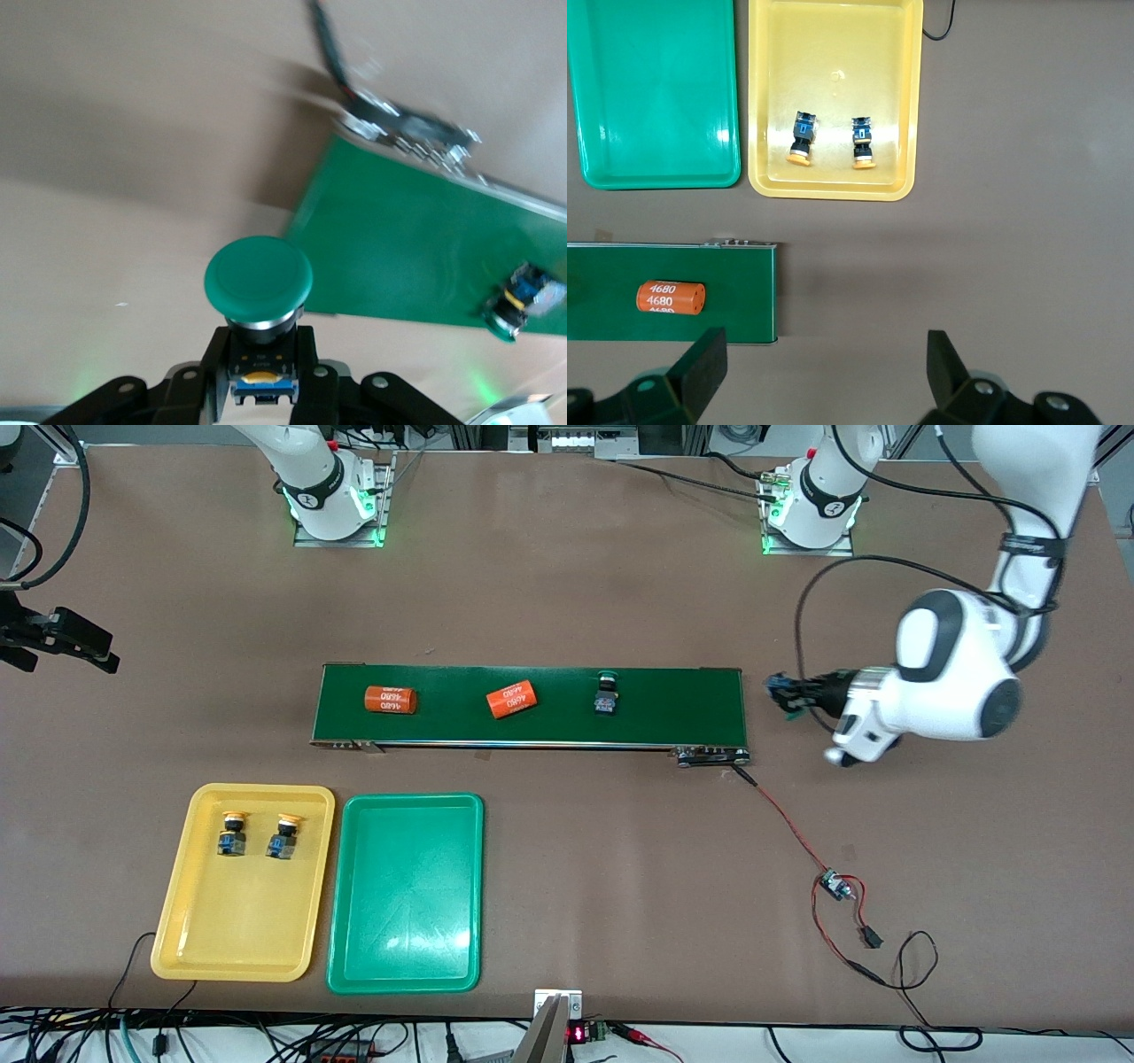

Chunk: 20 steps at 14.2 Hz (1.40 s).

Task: Sort buttons by color to trays
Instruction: 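Carry the green-capped button onto the belt and open the left gripper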

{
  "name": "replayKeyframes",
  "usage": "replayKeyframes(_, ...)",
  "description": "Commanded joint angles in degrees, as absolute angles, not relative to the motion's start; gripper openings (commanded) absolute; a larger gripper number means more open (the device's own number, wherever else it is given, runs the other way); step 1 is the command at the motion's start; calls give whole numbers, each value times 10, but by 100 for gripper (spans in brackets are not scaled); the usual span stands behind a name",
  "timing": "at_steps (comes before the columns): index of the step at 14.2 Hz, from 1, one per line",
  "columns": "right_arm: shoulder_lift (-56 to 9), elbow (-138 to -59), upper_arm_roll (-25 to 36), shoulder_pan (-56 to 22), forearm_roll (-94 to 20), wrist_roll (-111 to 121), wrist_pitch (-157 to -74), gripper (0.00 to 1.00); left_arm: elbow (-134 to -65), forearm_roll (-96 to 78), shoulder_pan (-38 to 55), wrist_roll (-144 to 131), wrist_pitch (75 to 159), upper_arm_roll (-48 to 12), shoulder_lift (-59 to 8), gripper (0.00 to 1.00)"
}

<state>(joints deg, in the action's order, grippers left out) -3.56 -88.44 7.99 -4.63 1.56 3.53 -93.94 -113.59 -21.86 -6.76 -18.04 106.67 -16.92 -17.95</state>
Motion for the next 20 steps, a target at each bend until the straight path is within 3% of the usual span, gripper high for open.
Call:
replayKeyframes(1,-37,-885,77,-43,20,29,-937,100,-1125,-215,-18,-173,1102,-186,-197,24)
replayKeyframes(6,-37,-890,78,-42,23,29,-938,100,-1128,-217,30,-53,1174,-186,-224,25)
replayKeyframes(8,-38,-890,79,-40,20,28,-940,100,-1129,-216,53,-48,1175,-186,-226,36)
replayKeyframes(9,-38,-890,78,-40,20,28,-941,100,-1129,-216,54,-48,1175,-186,-227,60)
replayKeyframes(10,-38,-890,78,-40,19,27,-940,100,-1131,-216,54,-47,1178,-186,-227,100)
replayKeyframes(13,-42,-887,79,-40,4,28,-945,100,-1128,-216,51,-47,1177,-183,-214,100)
replayKeyframes(16,-58,-889,79,-41,7,29,-939,100,-1126,-212,35,-58,1165,-171,-159,100)
replayKeyframes(20,-71,-890,76,-50,4,18,-937,100,-1098,-182,26,-57,1080,-107,-128,100)
